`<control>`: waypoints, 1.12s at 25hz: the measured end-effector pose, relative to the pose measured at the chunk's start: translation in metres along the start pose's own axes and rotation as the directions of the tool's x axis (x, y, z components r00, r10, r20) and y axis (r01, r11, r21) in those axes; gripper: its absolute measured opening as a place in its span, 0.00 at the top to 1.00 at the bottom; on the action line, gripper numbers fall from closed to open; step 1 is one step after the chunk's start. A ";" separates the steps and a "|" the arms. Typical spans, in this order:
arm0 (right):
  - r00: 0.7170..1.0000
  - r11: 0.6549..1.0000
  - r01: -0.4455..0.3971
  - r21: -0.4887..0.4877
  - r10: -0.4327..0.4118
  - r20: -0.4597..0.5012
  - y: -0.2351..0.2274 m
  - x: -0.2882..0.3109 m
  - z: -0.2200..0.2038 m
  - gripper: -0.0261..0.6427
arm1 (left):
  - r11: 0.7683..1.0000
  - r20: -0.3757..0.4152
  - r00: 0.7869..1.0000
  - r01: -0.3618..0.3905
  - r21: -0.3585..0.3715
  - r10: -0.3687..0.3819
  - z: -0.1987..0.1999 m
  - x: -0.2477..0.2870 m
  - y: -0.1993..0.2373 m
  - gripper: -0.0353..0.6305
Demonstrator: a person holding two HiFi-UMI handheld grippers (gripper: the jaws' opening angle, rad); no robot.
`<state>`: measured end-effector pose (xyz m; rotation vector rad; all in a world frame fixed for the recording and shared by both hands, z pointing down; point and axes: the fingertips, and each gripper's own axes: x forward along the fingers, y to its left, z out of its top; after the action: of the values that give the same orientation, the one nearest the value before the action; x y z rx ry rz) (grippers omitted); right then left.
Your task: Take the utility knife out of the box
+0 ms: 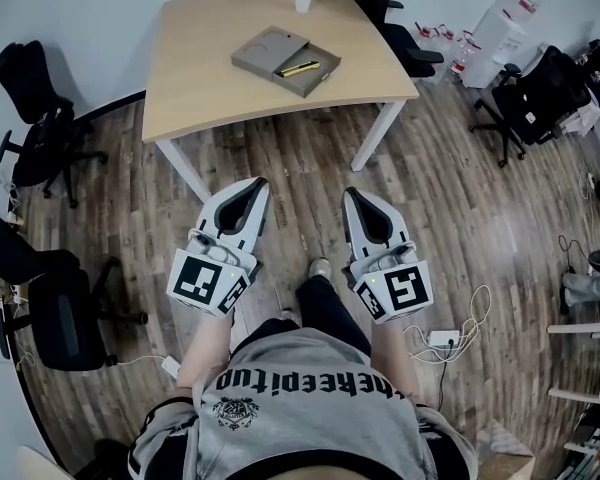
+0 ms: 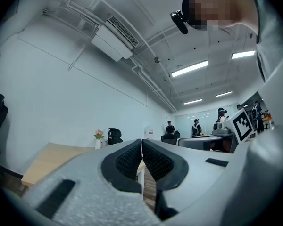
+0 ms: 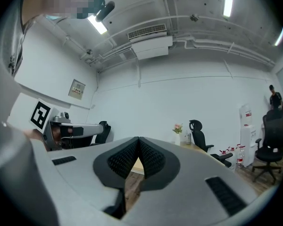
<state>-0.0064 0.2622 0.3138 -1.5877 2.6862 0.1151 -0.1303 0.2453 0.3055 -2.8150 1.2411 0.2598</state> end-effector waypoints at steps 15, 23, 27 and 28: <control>0.997 0.998 -0.070 -0.006 0.070 0.011 -0.101 0.082 0.002 0.95 | 0.998 0.000 0.998 -0.061 0.024 0.061 -0.010 0.112 0.037 0.92; 0.992 0.993 -0.122 0.001 0.122 0.011 -0.143 0.110 -0.002 0.95 | 0.995 -0.002 0.996 -0.094 0.031 0.094 -0.017 0.161 0.043 0.92; 0.989 0.989 -0.149 0.001 0.149 0.016 -0.163 0.119 -0.002 0.95 | 0.994 -0.003 0.994 -0.107 0.037 0.108 -0.019 0.185 0.041 0.92; 0.988 0.988 -0.156 0.002 0.156 0.019 -0.168 0.121 -0.002 0.95 | 0.993 0.000 0.994 -0.111 0.039 0.112 -0.019 0.189 0.040 0.92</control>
<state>0.0821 0.0758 0.3002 -1.3663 2.7907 0.1266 -0.0319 0.0779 0.2921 -2.7180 1.3904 0.2348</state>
